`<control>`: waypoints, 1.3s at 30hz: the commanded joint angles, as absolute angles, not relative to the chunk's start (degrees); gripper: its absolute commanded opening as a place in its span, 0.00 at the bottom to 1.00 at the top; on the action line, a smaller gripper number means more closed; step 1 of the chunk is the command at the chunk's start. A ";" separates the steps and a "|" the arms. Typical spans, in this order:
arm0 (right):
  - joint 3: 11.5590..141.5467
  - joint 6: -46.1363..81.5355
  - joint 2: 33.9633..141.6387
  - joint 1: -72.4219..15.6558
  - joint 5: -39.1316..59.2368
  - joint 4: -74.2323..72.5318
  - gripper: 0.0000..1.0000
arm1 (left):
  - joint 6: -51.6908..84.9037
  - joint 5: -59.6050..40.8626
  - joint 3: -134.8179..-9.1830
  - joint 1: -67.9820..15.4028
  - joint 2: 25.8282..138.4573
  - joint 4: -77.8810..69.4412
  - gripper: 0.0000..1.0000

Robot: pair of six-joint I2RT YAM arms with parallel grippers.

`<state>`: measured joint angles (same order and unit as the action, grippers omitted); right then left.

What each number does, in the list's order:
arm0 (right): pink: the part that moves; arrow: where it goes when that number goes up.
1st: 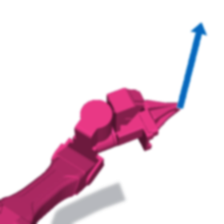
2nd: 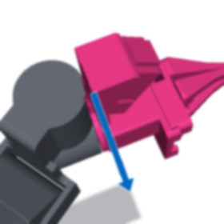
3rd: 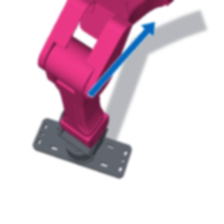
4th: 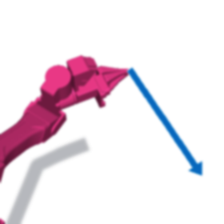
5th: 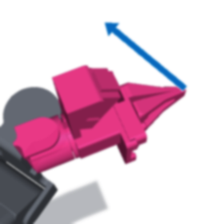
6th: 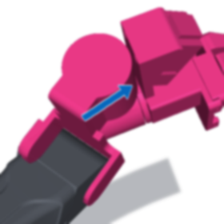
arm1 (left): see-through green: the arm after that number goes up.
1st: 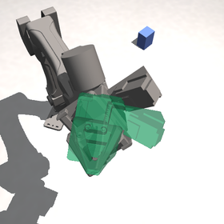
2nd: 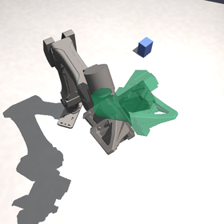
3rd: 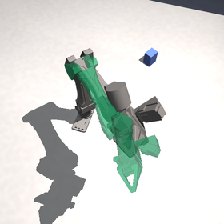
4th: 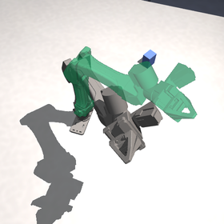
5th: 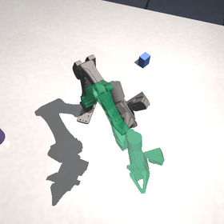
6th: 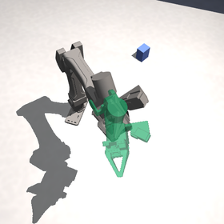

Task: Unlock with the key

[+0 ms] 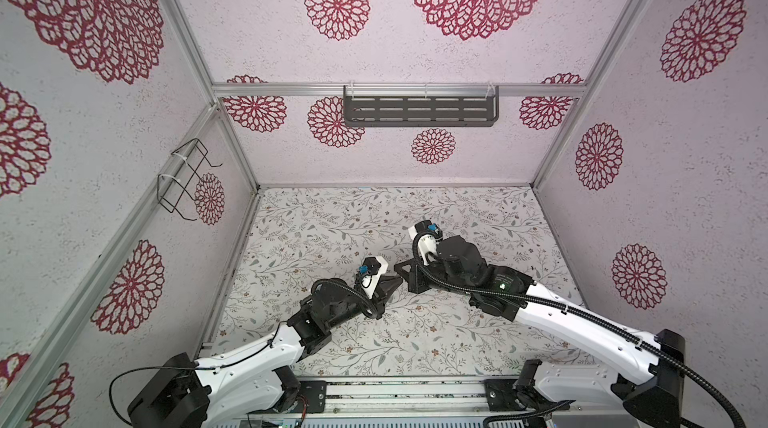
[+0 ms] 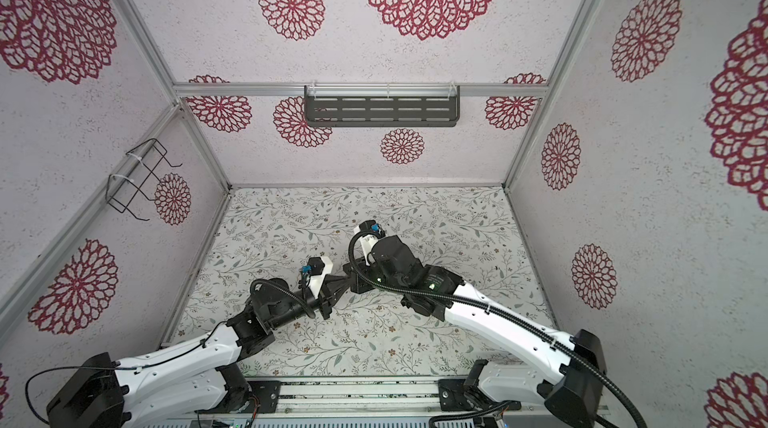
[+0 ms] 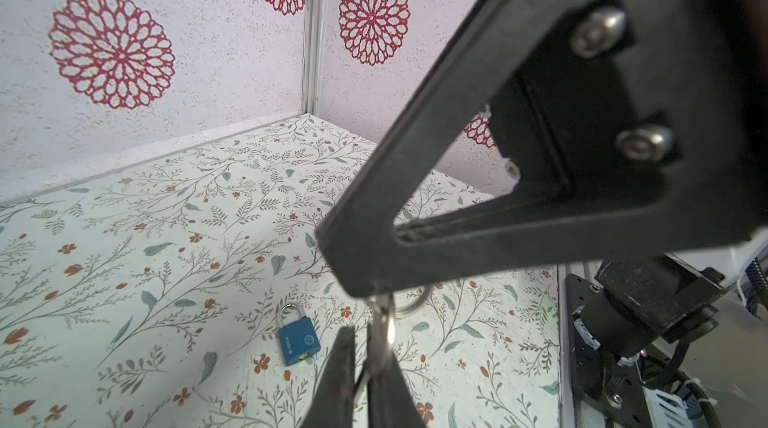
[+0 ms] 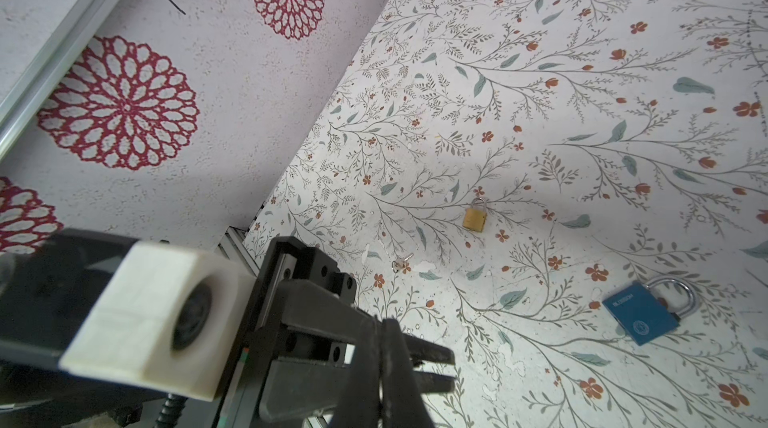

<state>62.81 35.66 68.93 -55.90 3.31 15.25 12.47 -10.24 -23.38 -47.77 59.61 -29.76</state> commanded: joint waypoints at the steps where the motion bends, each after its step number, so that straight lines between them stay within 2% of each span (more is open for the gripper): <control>1: 62.62 36.28 67.08 -55.35 4.10 13.16 0.00 | 11.88 -11.44 -24.46 -48.23 59.48 -31.48 0.03; 3: 62.67 36.30 67.05 -55.19 3.92 13.16 0.00 | 11.60 -11.43 -24.40 -48.21 59.33 -31.55 0.00; 6: 62.41 36.31 66.71 -54.86 4.09 12.92 0.08 | 11.25 -11.02 -24.29 -48.23 58.69 -30.92 0.00; 12: 61.02 35.67 65.05 -52.81 5.20 12.68 0.39 | 10.34 -13.26 -25.20 -48.23 56.24 -24.86 0.00; 16: 55.48 35.11 61.86 -47.86 13.58 5.57 0.56 | 9.67 -14.33 -26.68 -47.87 54.88 -18.36 0.00; 21: 48.31 31.14 58.12 -45.53 23.71 -4.85 0.65 | 9.47 -18.17 -28.73 -47.32 55.08 -13.89 0.00; 29: 43.70 24.73 58.34 -45.07 30.15 -11.97 0.67 | 10.18 -22.83 -30.71 -46.50 56.93 -14.44 0.00; 39: 41.99 18.79 58.59 -44.96 33.07 -13.73 0.52 | 11.07 -25.48 -32.34 -45.42 58.53 -14.68 0.00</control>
